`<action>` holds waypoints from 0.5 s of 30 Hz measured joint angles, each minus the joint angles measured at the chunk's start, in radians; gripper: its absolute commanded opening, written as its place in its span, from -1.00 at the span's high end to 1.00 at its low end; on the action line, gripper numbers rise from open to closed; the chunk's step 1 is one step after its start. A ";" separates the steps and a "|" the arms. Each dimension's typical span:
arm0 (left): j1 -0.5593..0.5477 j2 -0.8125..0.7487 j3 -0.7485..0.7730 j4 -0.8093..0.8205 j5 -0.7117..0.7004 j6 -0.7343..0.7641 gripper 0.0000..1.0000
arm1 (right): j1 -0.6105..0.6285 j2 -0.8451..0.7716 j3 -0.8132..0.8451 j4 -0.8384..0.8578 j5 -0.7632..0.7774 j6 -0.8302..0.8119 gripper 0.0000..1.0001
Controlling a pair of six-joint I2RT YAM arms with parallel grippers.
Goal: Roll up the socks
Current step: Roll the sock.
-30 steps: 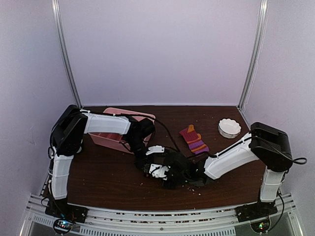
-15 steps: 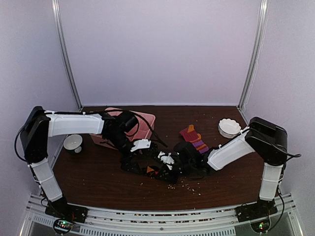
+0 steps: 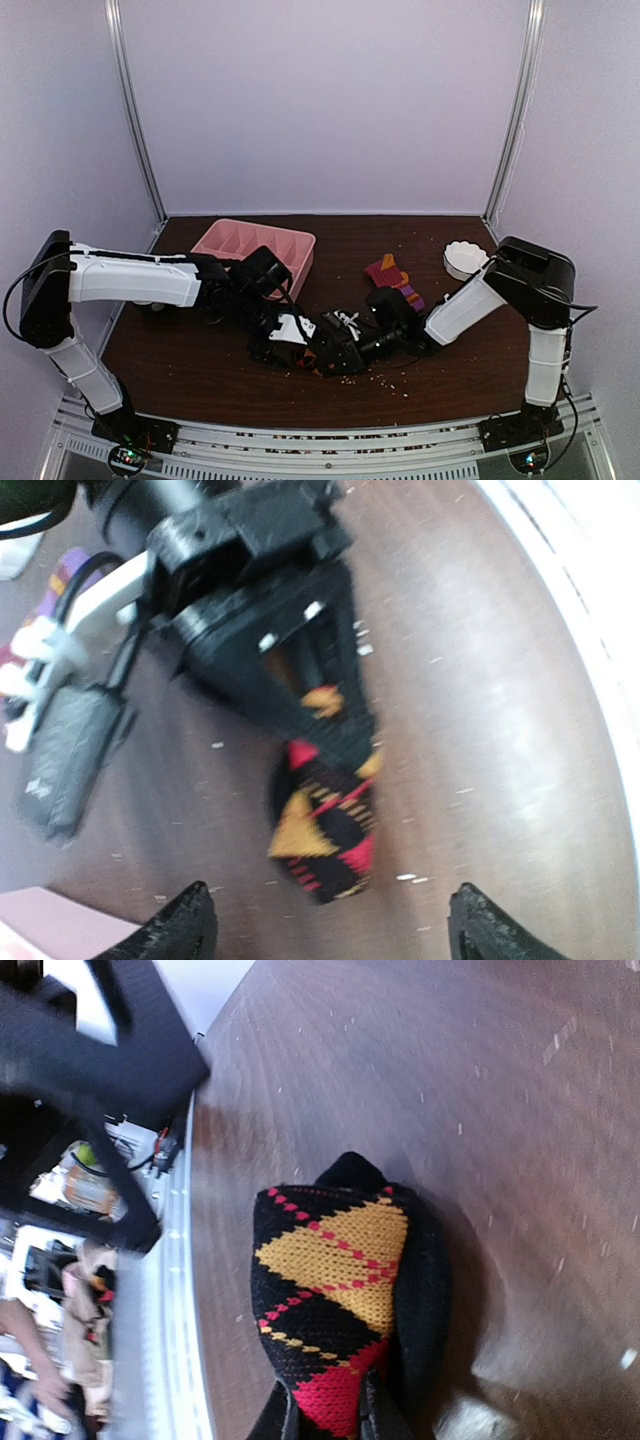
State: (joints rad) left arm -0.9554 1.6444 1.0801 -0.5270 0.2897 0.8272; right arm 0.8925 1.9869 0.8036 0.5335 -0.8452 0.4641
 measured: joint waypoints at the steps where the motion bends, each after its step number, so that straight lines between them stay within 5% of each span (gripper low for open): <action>1: 0.000 0.000 -0.005 0.020 -0.020 0.011 -0.57 | -0.003 0.000 -0.006 0.013 -0.016 0.027 0.93; 15: -0.055 0.011 -0.004 0.056 -0.073 0.031 -0.48 | -0.007 0.000 -0.032 0.090 -0.098 0.319 0.94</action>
State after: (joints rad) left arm -1.0107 1.6558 1.0760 -0.4713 0.2169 0.8581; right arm 0.8856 1.9869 0.7715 0.6231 -0.9428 0.7826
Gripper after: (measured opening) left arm 0.741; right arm 0.142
